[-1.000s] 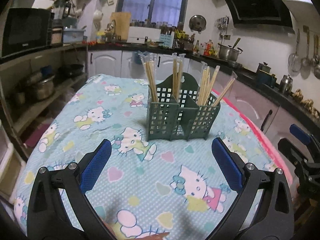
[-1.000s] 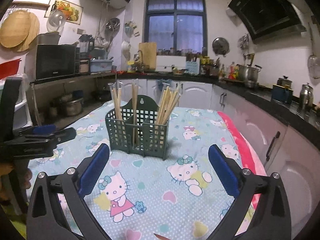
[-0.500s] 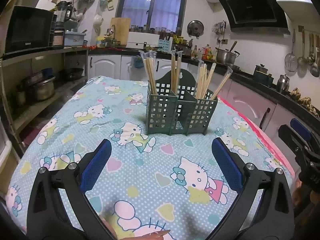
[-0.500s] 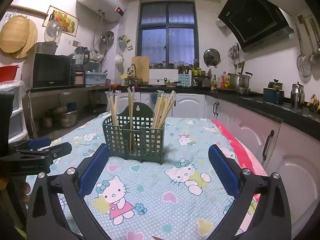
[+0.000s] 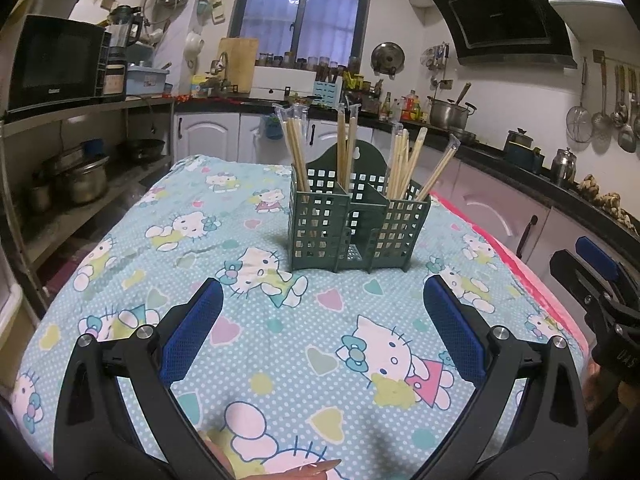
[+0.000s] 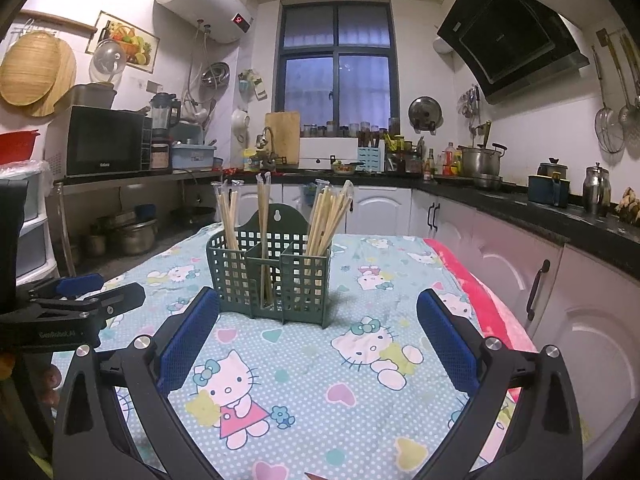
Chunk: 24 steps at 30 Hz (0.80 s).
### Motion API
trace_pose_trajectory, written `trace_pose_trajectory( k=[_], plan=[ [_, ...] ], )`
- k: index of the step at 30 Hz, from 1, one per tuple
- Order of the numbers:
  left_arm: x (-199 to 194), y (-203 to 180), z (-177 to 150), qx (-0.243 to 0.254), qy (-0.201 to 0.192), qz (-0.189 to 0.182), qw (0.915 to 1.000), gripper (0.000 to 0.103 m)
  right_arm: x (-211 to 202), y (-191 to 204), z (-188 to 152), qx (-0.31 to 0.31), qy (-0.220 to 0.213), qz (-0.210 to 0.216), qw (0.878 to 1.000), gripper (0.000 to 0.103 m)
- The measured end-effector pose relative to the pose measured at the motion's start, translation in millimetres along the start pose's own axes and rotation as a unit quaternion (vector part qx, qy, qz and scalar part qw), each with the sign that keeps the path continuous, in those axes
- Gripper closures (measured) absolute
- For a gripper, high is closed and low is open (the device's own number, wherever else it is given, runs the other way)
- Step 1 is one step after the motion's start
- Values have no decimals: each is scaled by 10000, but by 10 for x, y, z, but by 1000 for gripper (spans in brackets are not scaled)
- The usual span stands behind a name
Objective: Organize utensils
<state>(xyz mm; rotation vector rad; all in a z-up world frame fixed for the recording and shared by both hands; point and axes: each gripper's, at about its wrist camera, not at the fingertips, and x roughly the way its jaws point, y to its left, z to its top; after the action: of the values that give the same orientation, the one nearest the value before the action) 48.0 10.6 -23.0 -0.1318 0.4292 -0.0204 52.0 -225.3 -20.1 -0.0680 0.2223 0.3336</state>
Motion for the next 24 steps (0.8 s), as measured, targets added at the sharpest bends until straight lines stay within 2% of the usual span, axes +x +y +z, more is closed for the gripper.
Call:
trace_pose_trajectory(
  k=[24],
  plan=[
    [-8, -15, 15, -43, -49, -25, 10000, 11, -4, 20, -2, -24, 14, -6, 10000, 7]
  ],
)
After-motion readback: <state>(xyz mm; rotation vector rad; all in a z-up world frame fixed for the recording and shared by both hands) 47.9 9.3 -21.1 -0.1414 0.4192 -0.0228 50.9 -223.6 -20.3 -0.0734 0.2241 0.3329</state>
